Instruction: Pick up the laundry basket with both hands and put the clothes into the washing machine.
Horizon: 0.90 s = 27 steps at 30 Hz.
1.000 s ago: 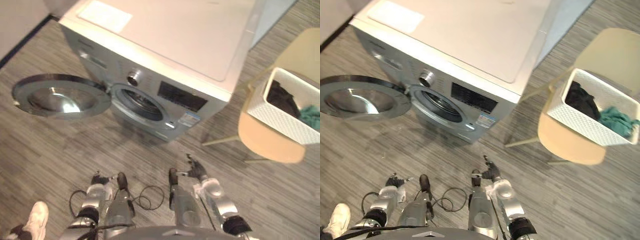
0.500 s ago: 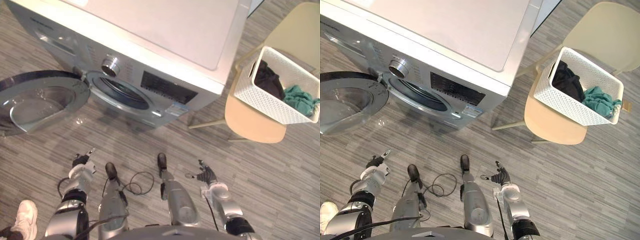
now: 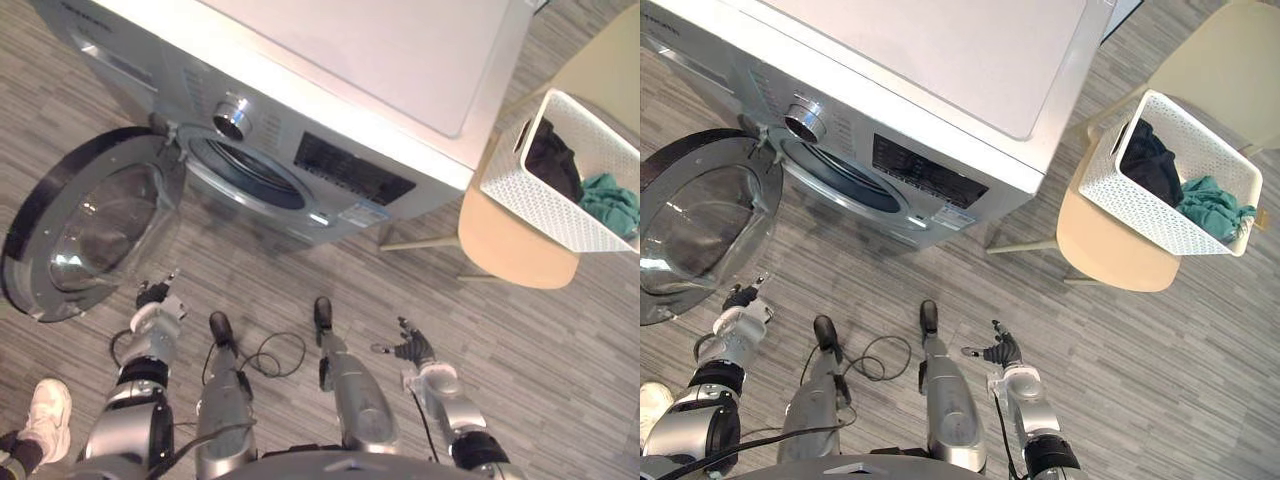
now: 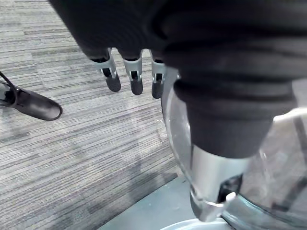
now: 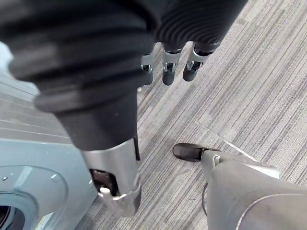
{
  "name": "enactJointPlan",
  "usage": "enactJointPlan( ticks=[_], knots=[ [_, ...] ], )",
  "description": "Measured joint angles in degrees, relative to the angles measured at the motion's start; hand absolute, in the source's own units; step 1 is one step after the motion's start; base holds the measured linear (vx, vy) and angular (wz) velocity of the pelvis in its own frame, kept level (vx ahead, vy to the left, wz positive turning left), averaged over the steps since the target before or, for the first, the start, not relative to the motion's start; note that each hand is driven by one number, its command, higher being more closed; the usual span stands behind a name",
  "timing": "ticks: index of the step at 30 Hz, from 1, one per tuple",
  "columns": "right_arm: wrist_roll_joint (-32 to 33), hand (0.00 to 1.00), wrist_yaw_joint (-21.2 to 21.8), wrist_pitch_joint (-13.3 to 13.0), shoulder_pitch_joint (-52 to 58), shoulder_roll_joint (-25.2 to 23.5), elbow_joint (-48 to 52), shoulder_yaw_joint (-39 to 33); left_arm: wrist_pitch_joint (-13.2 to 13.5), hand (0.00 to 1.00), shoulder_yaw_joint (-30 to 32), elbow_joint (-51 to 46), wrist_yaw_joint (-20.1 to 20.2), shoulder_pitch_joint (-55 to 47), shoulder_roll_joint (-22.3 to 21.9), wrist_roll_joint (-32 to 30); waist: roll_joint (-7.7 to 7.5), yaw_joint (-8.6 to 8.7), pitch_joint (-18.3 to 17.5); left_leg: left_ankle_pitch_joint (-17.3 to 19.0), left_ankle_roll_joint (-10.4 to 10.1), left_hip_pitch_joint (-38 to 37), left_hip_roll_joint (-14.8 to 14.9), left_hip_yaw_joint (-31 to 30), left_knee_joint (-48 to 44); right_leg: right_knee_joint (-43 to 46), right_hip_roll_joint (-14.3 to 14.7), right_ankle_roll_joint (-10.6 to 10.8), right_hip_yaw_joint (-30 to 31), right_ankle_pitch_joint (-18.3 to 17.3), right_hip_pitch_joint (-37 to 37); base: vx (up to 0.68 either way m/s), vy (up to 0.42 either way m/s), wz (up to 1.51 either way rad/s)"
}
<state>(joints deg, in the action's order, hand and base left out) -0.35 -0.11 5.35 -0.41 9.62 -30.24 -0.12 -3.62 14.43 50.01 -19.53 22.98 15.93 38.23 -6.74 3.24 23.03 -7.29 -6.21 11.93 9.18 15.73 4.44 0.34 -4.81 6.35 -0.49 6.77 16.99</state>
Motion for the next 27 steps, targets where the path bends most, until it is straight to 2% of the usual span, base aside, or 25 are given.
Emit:
enactJointPlan(
  ticks=[5,11,18,23,27],
  knots=[
    [-0.01,0.00,-0.04,0.04,-0.11,-0.01,-0.01,0.38,-0.03,0.00,-0.61,0.01,-1.02,0.52,0.00,2.39,-0.37,-0.04,0.18,-0.08,-0.03,-0.03,0.11,-0.02,-0.01,-0.06,0.11,0.00,0.09,0.37,-0.09,0.01,0.002,0.01],
    [0.04,0.00,-0.69,0.07,-0.19,-0.15,0.00,1.05,0.28,0.00,-0.87,-1.52,-2.89,0.86,0.02,6.67,-1.56,-0.09,0.69,-0.11,-0.12,-0.51,0.44,0.05,0.00,-0.99,0.27,-0.25,0.28,0.88,-1.06,0.00,0.000,0.01],
    [-0.02,0.00,-0.49,0.11,-0.16,-0.17,-0.03,1.84,1.43,0.00,-0.47,-3.59,-3.59,0.97,1.29,7.13,-2.30,-0.12,1.03,-0.35,-0.17,-0.67,0.46,0.07,0.01,-0.98,0.30,-0.34,0.31,0.97,-1.17,0.00,0.000,0.00],
    [-0.02,0.00,-0.46,0.09,-0.17,-0.17,-0.04,1.89,1.47,0.00,-0.43,-4.03,-3.37,1.03,2.47,7.15,-2.53,-0.48,1.13,-0.46,-0.06,-0.87,0.47,-0.09,0.00,-0.99,0.30,-0.34,-0.17,0.97,-1.67,0.02,0.006,0.04],
    [-0.04,0.00,-0.47,0.09,-0.16,-0.17,-0.08,1.89,1.47,0.00,-0.40,-4.03,-3.39,1.03,3.32,7.15,-3.26,-0.71,1.26,-0.49,-0.03,-1.01,0.44,-0.11,0.00,-0.97,0.26,-0.34,-0.18,0.98,-1.83,0.00,0.000,0.00]
  ],
)
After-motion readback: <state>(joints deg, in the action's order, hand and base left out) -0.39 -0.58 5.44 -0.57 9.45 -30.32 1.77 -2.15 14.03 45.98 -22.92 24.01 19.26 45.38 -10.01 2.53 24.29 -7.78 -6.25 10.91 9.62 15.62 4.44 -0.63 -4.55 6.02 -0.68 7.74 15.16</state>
